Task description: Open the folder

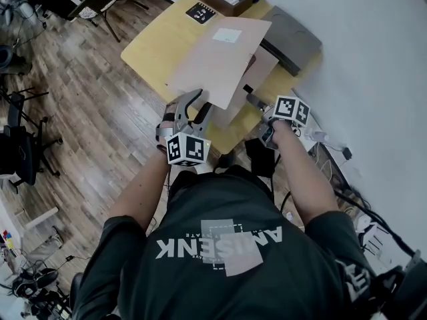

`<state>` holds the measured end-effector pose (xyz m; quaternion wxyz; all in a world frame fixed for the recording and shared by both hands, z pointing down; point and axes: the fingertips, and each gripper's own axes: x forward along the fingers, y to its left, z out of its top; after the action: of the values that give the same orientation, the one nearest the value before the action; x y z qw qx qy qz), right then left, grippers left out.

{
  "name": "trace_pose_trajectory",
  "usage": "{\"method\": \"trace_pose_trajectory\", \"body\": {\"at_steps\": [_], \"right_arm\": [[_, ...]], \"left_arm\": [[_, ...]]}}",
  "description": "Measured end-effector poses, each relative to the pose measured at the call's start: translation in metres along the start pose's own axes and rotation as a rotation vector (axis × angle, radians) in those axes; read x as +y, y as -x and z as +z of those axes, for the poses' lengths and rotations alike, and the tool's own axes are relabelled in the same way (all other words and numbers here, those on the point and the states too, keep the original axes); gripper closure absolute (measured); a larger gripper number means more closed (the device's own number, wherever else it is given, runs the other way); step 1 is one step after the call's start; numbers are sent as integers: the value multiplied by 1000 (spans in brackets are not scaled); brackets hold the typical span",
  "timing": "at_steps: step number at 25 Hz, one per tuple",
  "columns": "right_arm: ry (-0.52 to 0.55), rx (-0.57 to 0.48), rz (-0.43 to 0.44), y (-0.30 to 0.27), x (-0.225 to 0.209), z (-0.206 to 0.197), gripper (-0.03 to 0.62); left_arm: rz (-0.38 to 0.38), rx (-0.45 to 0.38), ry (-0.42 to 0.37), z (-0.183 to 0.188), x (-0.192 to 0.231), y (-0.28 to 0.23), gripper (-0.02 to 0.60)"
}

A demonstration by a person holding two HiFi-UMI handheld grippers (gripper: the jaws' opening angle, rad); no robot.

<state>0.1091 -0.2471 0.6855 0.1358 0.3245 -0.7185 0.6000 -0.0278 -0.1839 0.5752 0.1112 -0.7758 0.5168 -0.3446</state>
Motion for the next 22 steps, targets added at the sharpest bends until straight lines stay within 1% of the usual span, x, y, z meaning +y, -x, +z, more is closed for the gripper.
{"method": "trace_pose_trajectory", "body": {"at_steps": [5,8,10,15,18,22], "right_arm": [[23,33,16,-2,2,-7,304],[22,33,20,-2,4,-8,299],[20,33,19,-3,2,-8,299],[18,37,22,-4,2,-8,299],[19,38,25,-3,1,-8,299],[20,36,29,-2,1,-7,299]], "left_arm": [[81,-7,48,11,15,-5,428],[107,-17,66,25,21,-12,515],[107,-14,75,28,23,-12,525],[103,20,68,16,33,-3,546],[93,26,70,16,40,1,558],[87,27,91,19,60,7,572]]}}
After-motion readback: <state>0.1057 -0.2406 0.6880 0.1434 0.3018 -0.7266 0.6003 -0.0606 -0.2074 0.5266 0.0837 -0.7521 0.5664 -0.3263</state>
